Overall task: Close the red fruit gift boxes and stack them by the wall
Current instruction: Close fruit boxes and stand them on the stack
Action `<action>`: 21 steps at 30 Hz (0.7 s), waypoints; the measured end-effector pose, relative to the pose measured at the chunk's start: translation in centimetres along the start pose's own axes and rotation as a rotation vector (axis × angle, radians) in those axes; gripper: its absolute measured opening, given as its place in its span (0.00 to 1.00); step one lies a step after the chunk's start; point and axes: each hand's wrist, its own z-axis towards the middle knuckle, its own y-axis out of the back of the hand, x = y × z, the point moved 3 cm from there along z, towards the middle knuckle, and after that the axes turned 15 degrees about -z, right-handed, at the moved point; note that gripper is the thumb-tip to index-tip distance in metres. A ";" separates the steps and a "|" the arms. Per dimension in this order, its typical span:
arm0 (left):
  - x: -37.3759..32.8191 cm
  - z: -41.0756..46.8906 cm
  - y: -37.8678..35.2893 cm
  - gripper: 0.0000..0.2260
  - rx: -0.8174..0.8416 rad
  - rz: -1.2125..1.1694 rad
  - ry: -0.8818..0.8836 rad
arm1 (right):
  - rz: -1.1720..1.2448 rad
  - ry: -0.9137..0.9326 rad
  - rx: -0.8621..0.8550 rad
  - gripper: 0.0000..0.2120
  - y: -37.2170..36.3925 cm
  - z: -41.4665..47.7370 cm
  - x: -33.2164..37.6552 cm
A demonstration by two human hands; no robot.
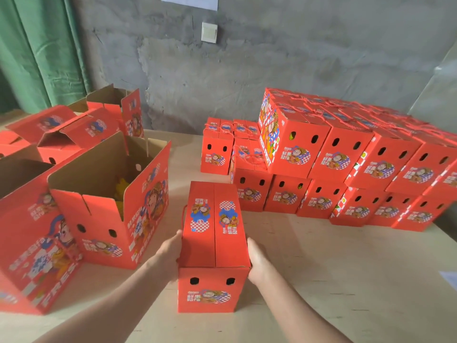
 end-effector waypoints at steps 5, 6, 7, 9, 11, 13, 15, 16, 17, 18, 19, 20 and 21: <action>-4.3 -1.3 -2.4 0.07 0.022 0.091 -0.447 | 0.009 0.291 -0.211 0.10 0.3 -1.0 5.3; -5.4 -2.4 -3.5 0.09 0.057 0.253 -0.674 | -0.069 0.459 -0.289 0.08 0.3 -1.8 6.9; -6.2 -3.9 -4.7 0.12 0.118 0.441 -0.933 | -0.161 0.619 -0.299 0.07 0.0 -2.9 8.5; -7.1 -7.3 -7.1 0.13 0.257 0.721 -1.331 | -0.379 0.797 -0.233 0.08 -1.4 -5.3 11.1; -7.9 -8.9 -8.5 0.09 0.364 0.907 -1.522 | -0.563 0.795 -0.136 0.08 -2.6 -6.4 12.7; -8.1 -9.9 -8.7 0.11 0.393 1.079 -1.609 | -0.590 0.716 -0.019 0.07 -3.5 -7.2 13.5; -8.0 -10.6 -7.8 0.12 0.402 1.135 -1.664 | -0.449 0.664 0.129 0.12 -3.7 -7.4 13.7; -8.0 -10.8 -7.2 0.11 0.409 1.134 -1.696 | -0.376 0.635 0.209 0.12 -3.8 -7.3 13.7; -8.0 -10.9 -6.7 0.09 0.422 1.107 -1.734 | -0.353 0.603 0.260 0.15 -3.7 -7.2 13.6; -7.8 -10.9 -6.1 0.09 0.438 1.064 -1.752 | -0.368 0.578 0.289 0.17 -3.8 -7.2 13.5; -7.6 -10.6 -5.5 0.14 0.454 1.003 -1.725 | -0.426 0.562 0.293 0.18 -3.9 -7.1 13.5; -7.3 -10.2 -4.8 0.19 0.468 0.934 -1.651 | -0.506 0.554 0.297 0.17 -4.1 -7.2 13.6; -6.9 -9.7 -3.9 0.23 0.452 0.854 -1.547 | -0.582 0.545 0.294 0.14 -4.2 -7.4 13.8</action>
